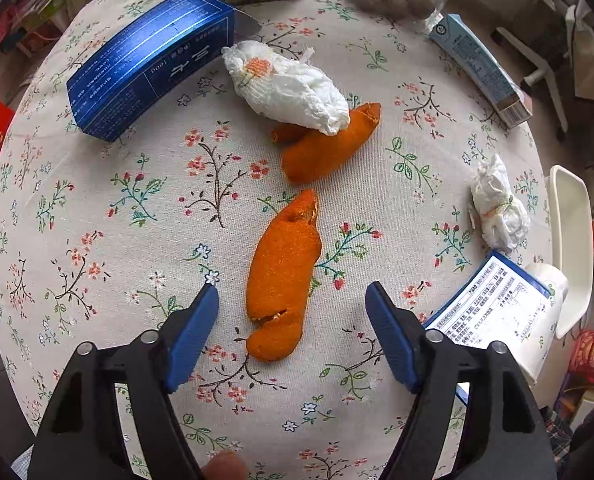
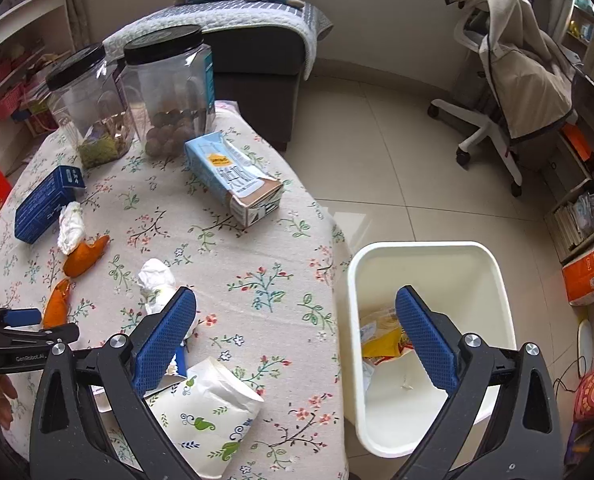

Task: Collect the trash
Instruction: 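Grasp the orange peel with the left tool while the right tool grasps the white tissue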

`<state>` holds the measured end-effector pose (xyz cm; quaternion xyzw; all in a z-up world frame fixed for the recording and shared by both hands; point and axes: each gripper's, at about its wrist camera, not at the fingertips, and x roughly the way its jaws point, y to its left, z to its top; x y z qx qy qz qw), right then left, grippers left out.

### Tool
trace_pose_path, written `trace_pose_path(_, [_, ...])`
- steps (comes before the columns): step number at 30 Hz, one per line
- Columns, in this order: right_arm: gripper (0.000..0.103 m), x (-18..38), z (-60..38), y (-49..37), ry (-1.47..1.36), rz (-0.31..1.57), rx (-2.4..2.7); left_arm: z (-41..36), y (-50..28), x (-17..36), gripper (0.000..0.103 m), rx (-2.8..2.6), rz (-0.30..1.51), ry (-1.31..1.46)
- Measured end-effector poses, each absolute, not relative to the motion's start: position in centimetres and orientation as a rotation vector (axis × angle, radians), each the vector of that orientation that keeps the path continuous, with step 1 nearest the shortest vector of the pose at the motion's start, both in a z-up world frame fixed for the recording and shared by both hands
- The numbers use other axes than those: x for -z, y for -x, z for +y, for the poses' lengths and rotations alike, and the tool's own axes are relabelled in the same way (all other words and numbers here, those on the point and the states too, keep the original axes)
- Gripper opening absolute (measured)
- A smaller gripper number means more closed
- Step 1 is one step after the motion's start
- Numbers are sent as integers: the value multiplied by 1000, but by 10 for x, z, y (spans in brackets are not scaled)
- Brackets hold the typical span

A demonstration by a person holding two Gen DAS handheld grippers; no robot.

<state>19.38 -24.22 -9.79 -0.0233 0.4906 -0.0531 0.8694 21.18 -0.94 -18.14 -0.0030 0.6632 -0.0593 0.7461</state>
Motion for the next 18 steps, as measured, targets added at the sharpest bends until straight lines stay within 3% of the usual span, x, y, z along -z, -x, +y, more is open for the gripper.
trace_pose_path(4, [96, 107, -224, -202, 82, 1062, 62, -12, -205, 183, 55, 127, 1428, -54])
trace_pose_path(6, [96, 113, -215, -207, 89, 1083, 33, -13, -201, 180, 38, 140, 1420, -69])
trace_pose_path(9, [96, 122, -200, -214, 106, 1120, -8, -9, -195, 177, 23, 154, 1420, -67])
trace_pose_path(16, [96, 148, -170, -229, 147, 1212, -71, 24, -182, 150, 20, 159, 1363, -12])
trace_pose_path(18, [90, 154, -164, -233, 134, 1242, -90, 33, -179, 140, 20, 164, 1339, 9])
